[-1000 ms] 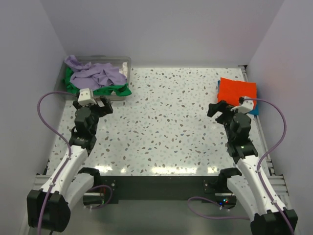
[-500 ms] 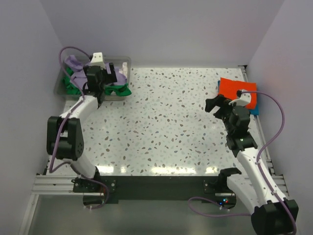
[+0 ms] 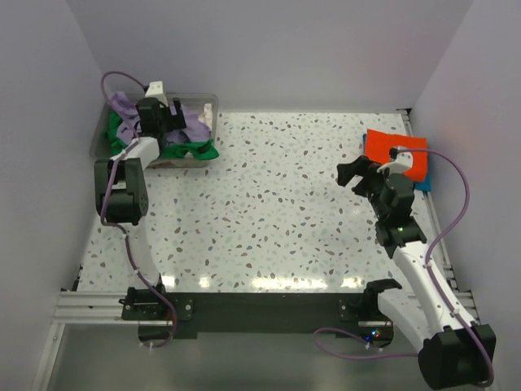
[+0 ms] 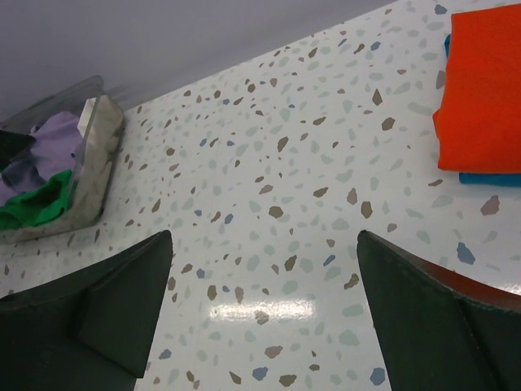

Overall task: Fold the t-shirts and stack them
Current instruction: Grab the tshirt from the pile

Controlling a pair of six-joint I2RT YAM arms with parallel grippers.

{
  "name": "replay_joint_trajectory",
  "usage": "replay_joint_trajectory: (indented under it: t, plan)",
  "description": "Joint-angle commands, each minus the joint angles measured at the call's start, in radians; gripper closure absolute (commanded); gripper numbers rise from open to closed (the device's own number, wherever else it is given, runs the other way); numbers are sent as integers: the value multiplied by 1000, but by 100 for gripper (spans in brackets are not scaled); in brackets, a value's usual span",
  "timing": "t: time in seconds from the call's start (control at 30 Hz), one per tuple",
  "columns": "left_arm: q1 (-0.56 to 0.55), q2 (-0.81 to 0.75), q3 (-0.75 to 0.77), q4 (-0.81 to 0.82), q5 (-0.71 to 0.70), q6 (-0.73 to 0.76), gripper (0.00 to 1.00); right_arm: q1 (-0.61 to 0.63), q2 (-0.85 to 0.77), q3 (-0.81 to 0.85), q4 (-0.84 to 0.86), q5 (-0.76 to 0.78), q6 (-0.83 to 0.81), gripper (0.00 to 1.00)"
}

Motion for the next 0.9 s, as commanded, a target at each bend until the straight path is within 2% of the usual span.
replay_joint_trajectory:
  t: [0.0,0.03,0.1,0.13,0.17,0.27,0.3,0.43,0.57,0.87]
  plan:
    - [-5,-3,25,36,83,-30,5,-1,7,42,46,-29,5,1]
    - [-5,6,37,28,103,-33,8,-2,7,39,47,-27,7,1]
    - [-5,22,60,10,120,-33,28,-1,5,37,47,-29,7,1]
    - [-5,19,59,11,129,-36,41,-2,5,37,47,-27,6,1]
    - [-7,3,54,14,129,-46,65,-1,5,36,47,-27,4,1]
    - [-5,-56,-2,57,127,-54,97,-1,5,37,46,-27,4,1]
    - [-5,-69,-24,59,132,-53,100,-1,7,37,46,-29,4,1]
    - [-7,-179,-119,79,129,-53,100,-1,7,37,44,-29,7,1]
    - [-7,-381,-255,125,130,-70,100,-1,1,30,41,-63,13,1]
    - [-10,-754,-366,87,103,-54,100,-2,16,23,44,-50,7,1]
